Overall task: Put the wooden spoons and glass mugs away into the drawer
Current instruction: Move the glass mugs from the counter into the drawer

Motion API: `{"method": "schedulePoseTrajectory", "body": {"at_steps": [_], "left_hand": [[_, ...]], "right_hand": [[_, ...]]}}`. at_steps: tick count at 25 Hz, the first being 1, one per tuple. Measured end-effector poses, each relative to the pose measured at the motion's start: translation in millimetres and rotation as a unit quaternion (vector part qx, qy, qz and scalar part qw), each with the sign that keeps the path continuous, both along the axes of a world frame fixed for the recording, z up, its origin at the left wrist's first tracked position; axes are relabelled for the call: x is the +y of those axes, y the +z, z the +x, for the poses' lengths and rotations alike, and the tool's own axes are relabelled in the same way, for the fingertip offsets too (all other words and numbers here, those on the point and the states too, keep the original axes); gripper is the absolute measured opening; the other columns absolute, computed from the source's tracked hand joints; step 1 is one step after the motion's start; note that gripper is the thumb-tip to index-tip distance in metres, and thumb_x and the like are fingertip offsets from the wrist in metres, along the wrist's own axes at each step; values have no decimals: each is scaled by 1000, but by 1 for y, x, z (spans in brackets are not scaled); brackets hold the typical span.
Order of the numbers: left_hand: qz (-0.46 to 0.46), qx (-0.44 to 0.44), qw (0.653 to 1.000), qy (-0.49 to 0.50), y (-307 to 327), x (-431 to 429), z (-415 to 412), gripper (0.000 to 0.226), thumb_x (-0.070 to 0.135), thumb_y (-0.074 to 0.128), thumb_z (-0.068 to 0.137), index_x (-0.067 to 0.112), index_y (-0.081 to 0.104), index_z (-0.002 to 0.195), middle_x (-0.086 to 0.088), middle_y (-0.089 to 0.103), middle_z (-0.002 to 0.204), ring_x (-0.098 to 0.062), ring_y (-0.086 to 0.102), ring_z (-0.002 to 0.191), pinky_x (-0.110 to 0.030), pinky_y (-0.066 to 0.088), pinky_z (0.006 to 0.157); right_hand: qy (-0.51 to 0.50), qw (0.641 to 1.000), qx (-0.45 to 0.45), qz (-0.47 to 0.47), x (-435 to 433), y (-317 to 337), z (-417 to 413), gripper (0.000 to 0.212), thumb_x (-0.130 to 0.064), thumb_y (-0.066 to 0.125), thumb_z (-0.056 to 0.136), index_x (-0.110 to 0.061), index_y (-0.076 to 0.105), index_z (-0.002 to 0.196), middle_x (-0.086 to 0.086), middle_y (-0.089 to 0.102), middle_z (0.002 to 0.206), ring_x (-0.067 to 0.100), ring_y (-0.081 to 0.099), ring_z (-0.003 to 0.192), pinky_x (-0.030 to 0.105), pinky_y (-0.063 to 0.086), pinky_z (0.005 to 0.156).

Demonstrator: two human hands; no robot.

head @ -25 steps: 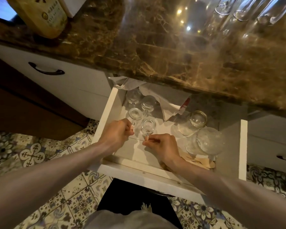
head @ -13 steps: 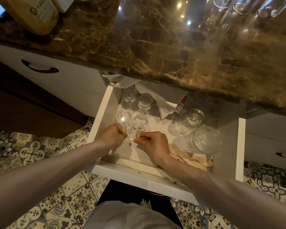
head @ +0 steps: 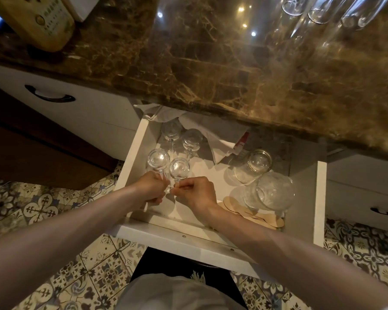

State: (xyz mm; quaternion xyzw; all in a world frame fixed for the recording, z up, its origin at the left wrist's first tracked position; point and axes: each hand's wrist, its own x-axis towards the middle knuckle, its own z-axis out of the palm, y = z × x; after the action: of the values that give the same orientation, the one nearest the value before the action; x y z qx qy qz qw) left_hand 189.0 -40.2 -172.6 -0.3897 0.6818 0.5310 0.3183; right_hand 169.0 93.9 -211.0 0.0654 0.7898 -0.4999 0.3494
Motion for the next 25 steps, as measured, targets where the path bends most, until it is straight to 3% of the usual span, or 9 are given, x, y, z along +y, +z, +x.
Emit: {"method": "schedulePoseTrajectory", "body": {"at_steps": [2, 7, 10, 12, 14, 16, 19, 22, 25], "left_hand": [[4, -7, 1000, 5, 0, -1, 0, 9, 12, 51, 94, 5, 56, 92, -8, 49, 69, -16, 44, 57, -29, 42, 54], [63, -70, 995, -23, 15, -8, 5, 34, 32, 62, 89, 9, 58, 114, -11, 63, 101, -21, 59, 84, -34, 56, 75], [18, -49, 989, -140, 37, -11, 3, 42, 40, 63, 86, 21, 47, 120, -2, 63, 102, -16, 64, 89, -29, 56, 68], [3, -12, 979, -204, 55, -10, -5, 50, 44, 60, 87, 22, 45, 130, 6, 62, 101, -11, 64, 88, -22, 51, 63], [2, 36, 970, -242, 76, -7, -16, 43, 47, 57, 87, 26, 51, 124, 11, 64, 102, -8, 64, 89, -20, 49, 66], [9, 97, 959, -265, 97, -2, -29, 34, 48, 55, 86, 32, 56, 116, 13, 66, 103, -5, 64, 91, -22, 51, 74], [14, 197, 948, -249, 124, 8, -49, 24, 46, 56, 86, 38, 62, 107, 16, 70, 99, -1, 66, 87, -24, 52, 79], [22, 305, 932, -194, 146, 21, -73, 15, 35, 58, 88, 34, 65, 101, 12, 72, 95, -2, 67, 88, -22, 53, 77], [33, 391, 909, -143, 166, 32, -98, 12, 26, 58, 90, 31, 65, 99, 10, 70, 95, -3, 67, 87, -18, 53, 76]], "right_hand": [[0, 1000, -5, 1, 0, 2, 1, 9, -18, 83, 67, -20, 75, 71, 0, 75, 78, 16, 71, 78, 38, 58, 80], [75, 995, 13, 58, 5, 15, 3, 29, -28, 80, 70, -21, 74, 97, -1, 73, 100, 17, 67, 94, 30, 53, 85], [106, 992, -17, 64, 16, 27, 2, 33, -27, 79, 74, -19, 70, 104, -2, 71, 103, 17, 66, 95, 31, 53, 86], [118, 990, -52, 54, 25, 39, -3, 26, -24, 77, 76, -20, 70, 100, -3, 72, 95, 15, 68, 84, 34, 58, 80], [138, 987, -72, 40, 33, 56, -10, 21, -23, 74, 78, -19, 70, 98, -7, 71, 82, 12, 67, 71, 35, 59, 77], [170, 984, -46, 39, 42, 78, -21, 22, -25, 73, 80, -19, 70, 101, -9, 70, 77, 13, 67, 72, 35, 59, 77], [162, 986, 26, 37, 51, 114, -40, 20, -29, 71, 82, -24, 71, 101, -3, 74, 88, 15, 70, 80, 36, 59, 78], [101, 990, 93, 28, 62, 148, -59, 19, -31, 71, 82, -26, 71, 101, -7, 73, 87, 5, 67, 76, 23, 56, 70], [44, 986, 160, 28, 76, 174, -78, 20, -33, 73, 80, -26, 73, 99, -8, 73, 86, 2, 67, 78, 23, 56, 72]]}}
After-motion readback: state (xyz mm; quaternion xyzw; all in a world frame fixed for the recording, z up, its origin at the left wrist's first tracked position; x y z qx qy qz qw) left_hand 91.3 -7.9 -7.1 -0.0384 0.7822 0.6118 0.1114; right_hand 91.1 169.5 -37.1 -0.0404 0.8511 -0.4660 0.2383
